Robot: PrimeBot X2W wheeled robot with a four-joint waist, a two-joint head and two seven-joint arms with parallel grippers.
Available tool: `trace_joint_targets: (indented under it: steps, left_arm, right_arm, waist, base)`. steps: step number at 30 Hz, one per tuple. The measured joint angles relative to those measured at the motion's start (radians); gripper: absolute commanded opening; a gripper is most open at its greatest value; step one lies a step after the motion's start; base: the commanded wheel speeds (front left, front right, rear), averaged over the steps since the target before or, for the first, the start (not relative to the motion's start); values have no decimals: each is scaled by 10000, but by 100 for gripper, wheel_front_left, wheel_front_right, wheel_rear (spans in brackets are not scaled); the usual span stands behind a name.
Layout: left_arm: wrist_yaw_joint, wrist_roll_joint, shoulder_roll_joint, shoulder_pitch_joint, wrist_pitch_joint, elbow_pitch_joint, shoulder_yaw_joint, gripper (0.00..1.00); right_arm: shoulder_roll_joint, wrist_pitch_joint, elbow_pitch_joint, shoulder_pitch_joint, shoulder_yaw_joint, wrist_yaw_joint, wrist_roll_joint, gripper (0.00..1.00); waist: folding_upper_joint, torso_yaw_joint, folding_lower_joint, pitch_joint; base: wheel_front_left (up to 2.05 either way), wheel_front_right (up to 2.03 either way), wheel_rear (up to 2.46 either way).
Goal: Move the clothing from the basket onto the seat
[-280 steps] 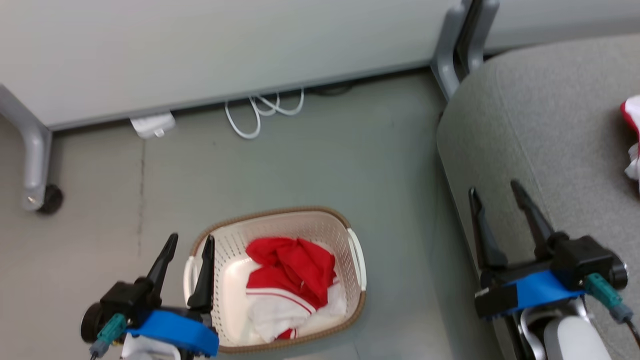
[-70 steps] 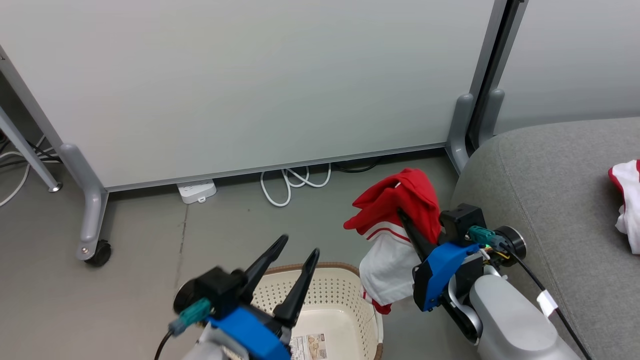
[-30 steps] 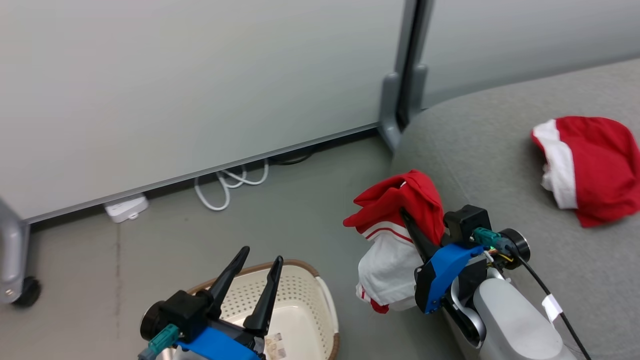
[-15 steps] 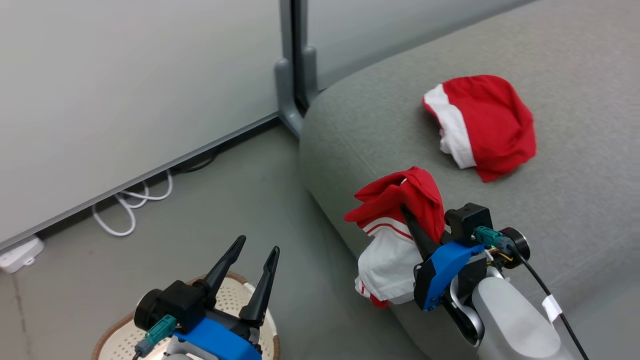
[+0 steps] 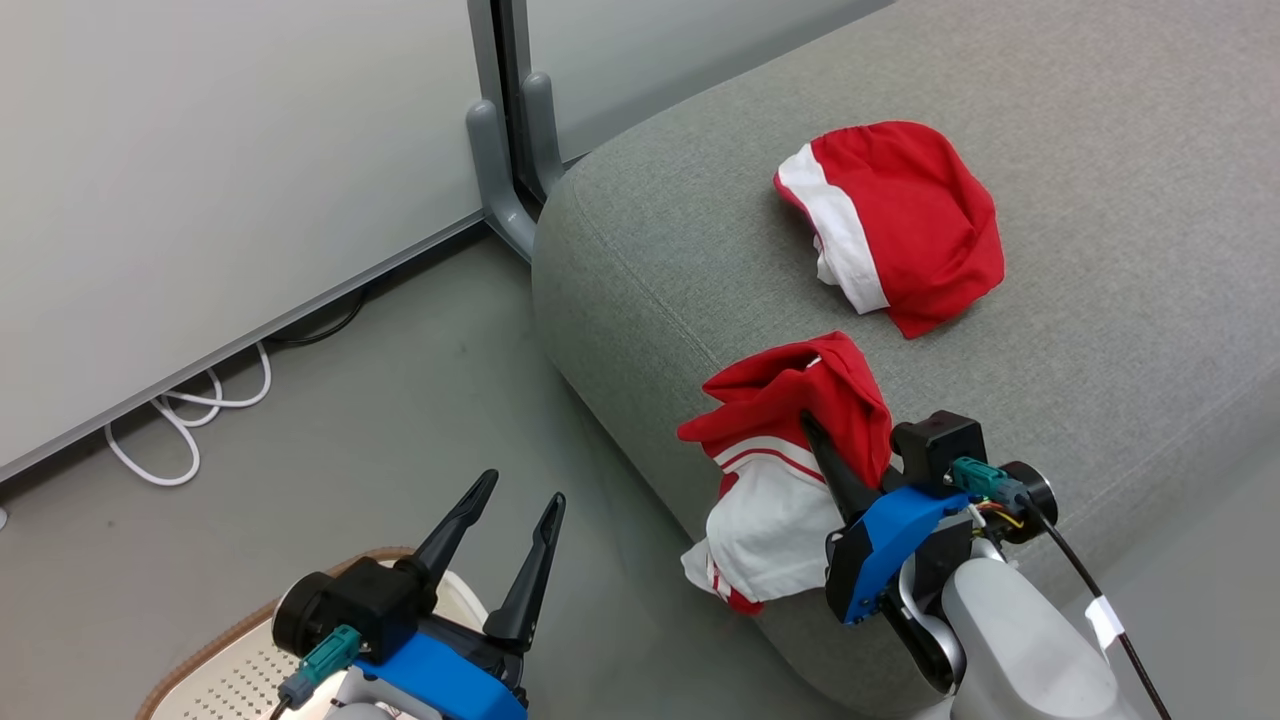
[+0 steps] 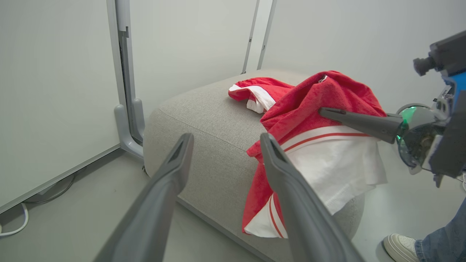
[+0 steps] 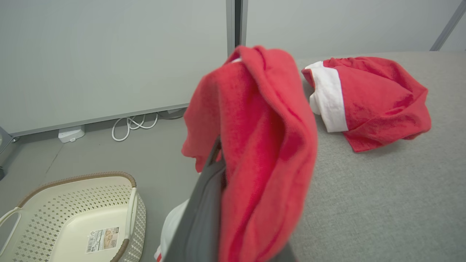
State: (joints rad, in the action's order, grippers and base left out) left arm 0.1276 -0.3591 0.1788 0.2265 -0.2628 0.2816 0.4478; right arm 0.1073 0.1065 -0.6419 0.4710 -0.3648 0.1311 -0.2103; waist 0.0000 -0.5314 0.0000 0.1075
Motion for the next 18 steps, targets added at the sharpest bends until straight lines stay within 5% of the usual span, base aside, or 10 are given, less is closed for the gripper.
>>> trace_joint_targets:
  steps: [8, 18]
  left_arm:
    - [2, 8, 84, 189, 0, -17, 50, 100]
    - [2, 102, 508, 869, 0, -184, 314, 100]
  right_arm:
    - [207, -115, 12, 402, 36, 0, 132, 0]
    - [1931, -1402, 612, 3714, 598, 2, -272, 0]
  waist:
    - [0, 237, 0, 281]
    - [0, 655, 1, 1348]
  base:
    - [0, 0, 0]
    - [0, 0, 0]
